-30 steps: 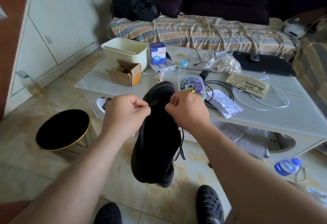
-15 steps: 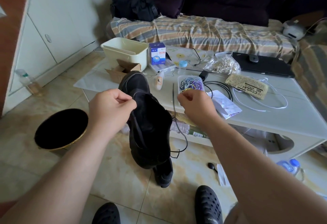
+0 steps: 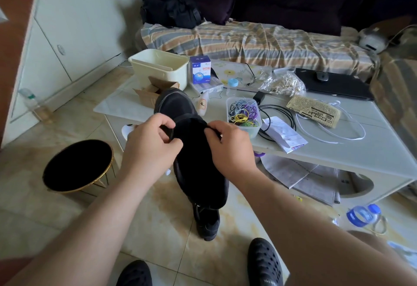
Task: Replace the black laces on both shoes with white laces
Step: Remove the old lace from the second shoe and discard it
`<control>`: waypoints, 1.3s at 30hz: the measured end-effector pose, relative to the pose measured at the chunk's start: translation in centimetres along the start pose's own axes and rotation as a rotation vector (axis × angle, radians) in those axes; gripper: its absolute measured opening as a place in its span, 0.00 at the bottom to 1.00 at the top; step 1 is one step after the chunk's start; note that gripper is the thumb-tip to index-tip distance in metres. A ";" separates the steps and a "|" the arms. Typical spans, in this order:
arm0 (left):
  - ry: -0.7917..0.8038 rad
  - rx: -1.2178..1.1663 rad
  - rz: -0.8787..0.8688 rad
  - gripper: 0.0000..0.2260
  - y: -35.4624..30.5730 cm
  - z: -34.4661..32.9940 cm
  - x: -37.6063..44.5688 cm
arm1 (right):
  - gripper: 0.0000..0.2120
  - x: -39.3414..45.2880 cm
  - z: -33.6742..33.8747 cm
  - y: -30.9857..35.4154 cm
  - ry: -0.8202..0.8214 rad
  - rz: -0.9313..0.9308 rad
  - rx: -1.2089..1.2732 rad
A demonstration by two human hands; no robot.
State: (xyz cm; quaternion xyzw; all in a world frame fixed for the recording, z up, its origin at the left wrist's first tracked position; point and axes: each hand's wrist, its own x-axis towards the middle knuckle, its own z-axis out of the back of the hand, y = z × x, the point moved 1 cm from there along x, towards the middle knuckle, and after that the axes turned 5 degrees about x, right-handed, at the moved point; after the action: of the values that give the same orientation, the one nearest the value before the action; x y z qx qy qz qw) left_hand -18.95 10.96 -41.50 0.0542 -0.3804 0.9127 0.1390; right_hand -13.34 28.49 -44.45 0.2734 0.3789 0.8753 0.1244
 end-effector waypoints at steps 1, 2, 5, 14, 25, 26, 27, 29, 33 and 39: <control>-0.031 0.107 -0.076 0.11 0.1 -0.1 0.1 | 0.08 -0.1 -0.1 0.2 -0.027 0.046 0.002; -0.083 0.182 -0.160 0.11 0.1 -0.3 0.2 | 0.08 -0.3 -0.3 0.4 -0.042 0.075 0.005; -0.225 0.210 -0.391 0.10 -0.2 -0.8 0.4 | 0.12 -0.6 -0.5 0.7 -0.066 0.125 0.000; -0.362 0.131 -0.526 0.04 0.4 -0.8 1.1 | 0.10 -1.4 -0.4 1.2 -0.097 0.205 -0.009; -0.022 -0.317 -0.238 0.06 -1.7 -0.9 -0.5 | 0.12 -0.3 -0.9 -3.5 0.101 -0.175 -0.302; 0.013 -0.506 -0.162 0.06 -2.0 -0.6 -0.4 | 0.12 -0.3 -0.7 -4.3 0.111 -0.228 -0.304; 0.011 -0.657 -0.086 0.08 -2.0 -0.2 -0.1 | 0.13 -0.2 -0.5 -5.0 0.117 -0.269 -0.304; -0.088 -0.742 0.011 0.10 -1.2 1.0 1.0 | 0.12 -0.2 0.2 -6.1 0.126 -0.341 -0.315; -0.126 0.056 -0.077 0.05 1.4 2.0 2.7 | 0.12 -0.2 1.1 -6.2 0.155 -0.308 -0.381; 0.292 0.314 -0.300 0.22 0.5 -2.9 0.5 | 0.12 -1.0 0.3 -3.4 0.133 -0.105 -0.320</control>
State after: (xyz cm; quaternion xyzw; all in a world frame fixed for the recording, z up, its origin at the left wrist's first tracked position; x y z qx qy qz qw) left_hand -19.52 12.79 -43.78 -0.0014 -0.1975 0.9280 0.3160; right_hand -12.31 30.51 -47.18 0.1715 0.2558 0.9330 0.1864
